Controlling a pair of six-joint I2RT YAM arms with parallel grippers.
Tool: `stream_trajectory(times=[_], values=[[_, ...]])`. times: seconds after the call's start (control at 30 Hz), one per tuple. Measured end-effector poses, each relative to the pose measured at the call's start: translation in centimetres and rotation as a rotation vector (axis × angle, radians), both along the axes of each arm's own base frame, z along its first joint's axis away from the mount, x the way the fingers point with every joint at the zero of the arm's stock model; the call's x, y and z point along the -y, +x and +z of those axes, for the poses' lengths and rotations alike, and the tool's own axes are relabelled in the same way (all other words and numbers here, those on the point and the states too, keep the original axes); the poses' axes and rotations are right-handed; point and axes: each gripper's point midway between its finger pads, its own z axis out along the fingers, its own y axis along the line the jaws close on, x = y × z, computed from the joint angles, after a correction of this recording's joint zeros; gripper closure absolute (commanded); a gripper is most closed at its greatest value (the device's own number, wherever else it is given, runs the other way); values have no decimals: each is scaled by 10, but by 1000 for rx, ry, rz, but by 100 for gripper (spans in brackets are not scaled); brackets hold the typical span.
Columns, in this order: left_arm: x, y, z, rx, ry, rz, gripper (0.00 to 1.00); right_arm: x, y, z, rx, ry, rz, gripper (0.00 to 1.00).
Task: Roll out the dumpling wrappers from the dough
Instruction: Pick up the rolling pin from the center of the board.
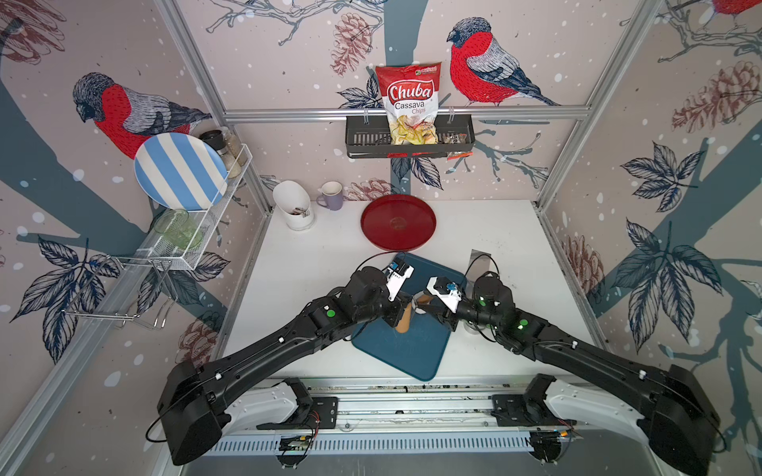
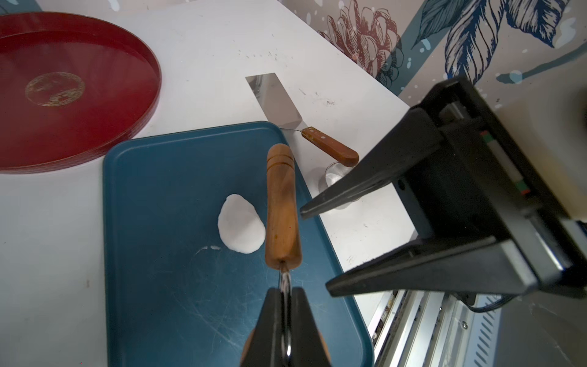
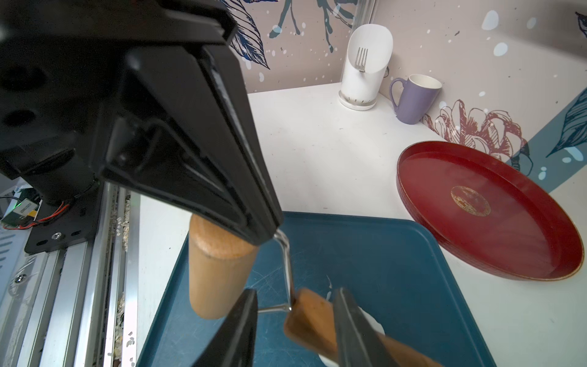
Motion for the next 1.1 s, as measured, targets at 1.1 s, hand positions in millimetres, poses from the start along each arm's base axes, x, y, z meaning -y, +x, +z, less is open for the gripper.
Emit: stream_trajectory(times=[1.1], values=[[-37, -5, 96, 124, -454, -146, 100, 76, 9, 86, -414, 771, -329, 8]])
